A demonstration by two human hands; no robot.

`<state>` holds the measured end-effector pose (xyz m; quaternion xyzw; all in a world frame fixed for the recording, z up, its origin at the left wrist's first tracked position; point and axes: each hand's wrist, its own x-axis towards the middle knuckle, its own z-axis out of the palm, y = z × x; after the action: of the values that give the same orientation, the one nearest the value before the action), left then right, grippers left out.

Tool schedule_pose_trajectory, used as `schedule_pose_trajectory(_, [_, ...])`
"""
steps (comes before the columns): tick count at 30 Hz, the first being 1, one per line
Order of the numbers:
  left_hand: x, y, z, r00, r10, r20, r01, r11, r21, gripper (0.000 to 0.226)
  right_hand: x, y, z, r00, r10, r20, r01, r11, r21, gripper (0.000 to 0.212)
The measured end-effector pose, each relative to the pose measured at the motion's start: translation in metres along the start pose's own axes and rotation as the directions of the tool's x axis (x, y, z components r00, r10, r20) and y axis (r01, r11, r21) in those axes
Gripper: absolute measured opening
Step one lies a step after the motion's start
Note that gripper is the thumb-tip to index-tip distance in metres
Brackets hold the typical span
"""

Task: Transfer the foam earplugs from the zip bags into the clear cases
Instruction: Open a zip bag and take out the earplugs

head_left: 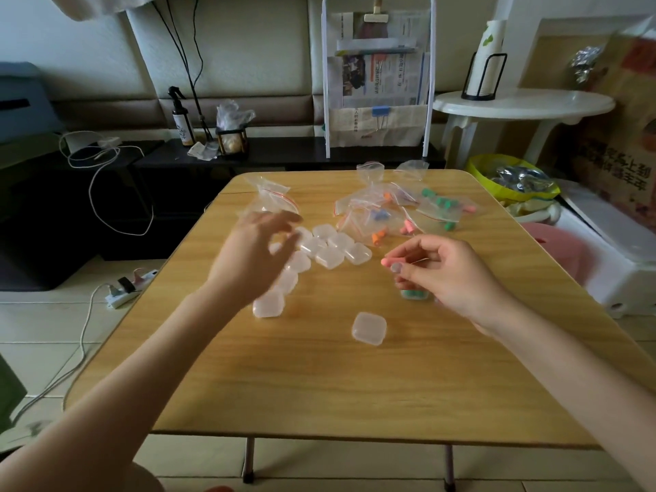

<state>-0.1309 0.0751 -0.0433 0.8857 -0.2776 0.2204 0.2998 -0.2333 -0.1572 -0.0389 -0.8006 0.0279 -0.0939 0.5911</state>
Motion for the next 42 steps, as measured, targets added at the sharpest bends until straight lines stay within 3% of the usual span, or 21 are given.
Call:
schedule_pose_trajectory(2, [-0.018, 0.025, 0.003, 0.954, 0.211, 0.211, -0.181, 0.972, -0.153, 0.033, -0.001, -0.002, -0.001, 1.000, 0.008, -0.024, -0.009, 1.000, -0.014, 0.007])
schedule_pose_trajectory(4, [-0.036, 0.044, 0.010, 0.848, 0.347, 0.401, -0.279, 0.935, -0.219, 0.047, -0.001, -0.003, -0.003, 0.995, 0.070, -0.065, -0.067, 0.997, 0.035, 0.007])
schedule_pose_trajectory(6, [-0.050, 0.054, 0.019, 0.789, 0.398, 0.468, -0.321, 0.917, -0.239, 0.049, -0.002, -0.003, -0.003, 0.989, 0.135, -0.062, -0.128, 0.987, 0.102, 0.006])
schedule_pose_trajectory(8, [-0.055, 0.060, 0.025, 0.793, 0.407, 0.453, -0.312, 0.910, -0.273, 0.042, -0.002, -0.001, -0.002, 0.988, 0.148, -0.039, -0.143, 0.983, 0.119, 0.006])
schedule_pose_trajectory(11, [-0.053, 0.062, 0.028, 0.874, 0.310, 0.374, -0.191, 0.927, -0.322, 0.033, -0.002, 0.005, 0.001, 0.992, 0.123, -0.030, -0.121, 0.991, 0.056, 0.016])
schedule_pose_trajectory(13, [-0.051, 0.065, 0.028, 0.928, 0.087, 0.363, 0.074, 0.910, -0.407, 0.031, -0.004, 0.005, 0.004, 0.995, 0.099, 0.022, -0.099, 0.995, 0.001, 0.024])
schedule_pose_trajectory(14, [-0.050, 0.067, 0.026, 0.911, -0.040, 0.410, 0.248, 0.847, -0.469, 0.030, -0.005, 0.004, 0.006, 0.994, 0.087, 0.063, -0.086, 0.996, -0.019, 0.027])
schedule_pose_trajectory(16, [-0.047, 0.070, 0.023, 0.798, -0.211, 0.564, 0.561, 0.603, -0.568, 0.027, -0.008, 0.002, 0.009, 0.988, 0.063, 0.143, -0.059, 0.998, -0.038, 0.029])
schedule_pose_trajectory(18, [-0.045, 0.069, 0.022, 0.714, -0.260, 0.650, 0.692, 0.403, -0.598, 0.032, -0.008, 0.002, 0.010, 0.982, 0.038, 0.185, -0.030, 0.998, -0.048, 0.032])
schedule_pose_trajectory(22, [-0.043, 0.070, 0.019, 0.673, -0.240, 0.700, 0.737, 0.133, -0.663, 0.033, -0.007, 0.004, 0.014, 0.990, 0.065, 0.124, -0.052, 0.993, -0.107, 0.044])
schedule_pose_trajectory(26, [-0.042, 0.069, 0.020, 0.654, -0.220, 0.724, 0.739, -0.019, -0.674, 0.036, -0.004, 0.009, 0.018, 0.991, 0.122, 0.048, -0.122, 0.992, -0.002, 0.046])
schedule_pose_trajectory(30, [-0.043, 0.069, 0.021, 0.643, -0.217, 0.735, 0.735, -0.095, -0.671, 0.034, -0.008, 0.010, 0.023, 0.997, 0.068, 0.043, -0.069, 0.997, 0.021, 0.027])
schedule_pose_trajectory(32, [-0.044, 0.070, 0.021, 0.635, -0.223, 0.740, 0.734, -0.123, -0.667, 0.035, -0.011, 0.008, 0.026, 0.999, -0.015, 0.042, 0.018, 0.997, -0.081, 0.018])
schedule_pose_trajectory(37, [-0.042, 0.070, 0.018, 0.598, -0.249, 0.762, 0.738, -0.201, -0.645, 0.062, -0.013, 0.003, 0.033, 0.958, -0.285, 0.027, 0.275, 0.889, -0.366, 0.046])
schedule_pose_trajectory(39, [-0.041, 0.069, 0.017, 0.586, -0.261, 0.767, 0.733, -0.234, -0.639, 0.069, -0.013, 0.002, 0.034, 0.945, -0.322, 0.050, 0.309, 0.838, -0.450, 0.037])
schedule_pose_trajectory(42, [-0.039, 0.065, 0.016, 0.575, -0.261, 0.775, 0.728, -0.269, -0.631, 0.052, -0.012, 0.006, 0.034, 0.955, -0.277, 0.103, 0.294, 0.856, -0.425, 0.010])
